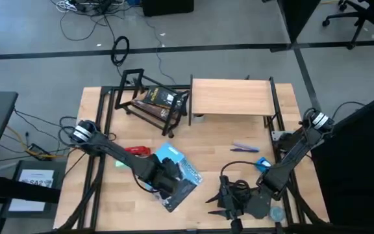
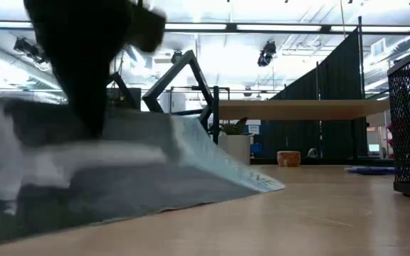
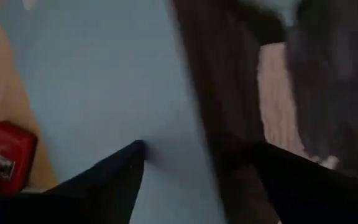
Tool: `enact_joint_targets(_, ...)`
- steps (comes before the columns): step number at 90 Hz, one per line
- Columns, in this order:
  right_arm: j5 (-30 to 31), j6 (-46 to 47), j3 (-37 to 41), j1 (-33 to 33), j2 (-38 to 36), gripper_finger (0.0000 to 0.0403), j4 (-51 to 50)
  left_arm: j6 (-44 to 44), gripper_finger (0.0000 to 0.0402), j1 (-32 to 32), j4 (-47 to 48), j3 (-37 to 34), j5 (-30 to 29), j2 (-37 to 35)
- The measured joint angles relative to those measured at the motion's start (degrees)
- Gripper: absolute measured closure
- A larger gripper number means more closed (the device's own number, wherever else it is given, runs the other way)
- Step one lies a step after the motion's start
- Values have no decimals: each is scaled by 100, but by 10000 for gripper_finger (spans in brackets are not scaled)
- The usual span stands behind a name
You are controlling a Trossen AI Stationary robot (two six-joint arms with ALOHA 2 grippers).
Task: Stock shelves
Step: Adjust the blue book on the table
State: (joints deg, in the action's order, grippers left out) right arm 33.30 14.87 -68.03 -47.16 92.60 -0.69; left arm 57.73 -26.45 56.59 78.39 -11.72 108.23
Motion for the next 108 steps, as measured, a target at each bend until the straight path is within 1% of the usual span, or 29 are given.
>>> enact_joint_targets(9,0,0,0,0,0,273,2,99,127,73,229,4,187,222)
enact_joint_targets(17,2,0,0,0,0,273,4,91,166,98,249,0,242,364)
enact_joint_targets(20,2,0,0,0,1,273,2,86,189,98,251,-4,244,373)
enact_joint_targets(25,2,0,0,0,2,273,3,86,238,98,261,-4,238,368)
enact_joint_targets(35,4,0,0,0,2,273,4,33,358,96,534,206,222,356)
enact_joint_targets(39,4,0,0,0,1,273,2,-29,383,96,708,393,143,356)
enact_joint_targets(50,7,6,0,0,1,273,2,-61,398,96,1408,1122,-234,325)
enact_joint_targets(62,40,170,0,28,2,273,-133,-77,400,36,2239,2063,-525,330)
enact_joint_targets(70,150,256,0,233,2,273,-438,-53,401,-156,2732,2733,-549,325)
enact_joint_targets(76,9,341,0,561,2,273,-740,-1,401,-380,2848,3156,-396,323)
enact_joint_targets(80,-307,418,0,870,9,273,-909,109,401,-556,2853,3348,-331,323)
enact_joint_targets(84,-768,492,0,1196,20,273,-999,219,401,-757,2836,3469,-313,323)
enact_joint_targets(91,-1591,578,0,1810,22,273,-1069,496,401,-1134,2877,3483,-298,323)
enact_joint_targets(101,-2723,559,-2,2669,123,267,-1072,1184,396,-1646,2974,3202,-302,325)
enact_joint_targets(108,-3530,570,1,3233,384,250,-876,1617,387,-1956,2927,2901,-354,325)
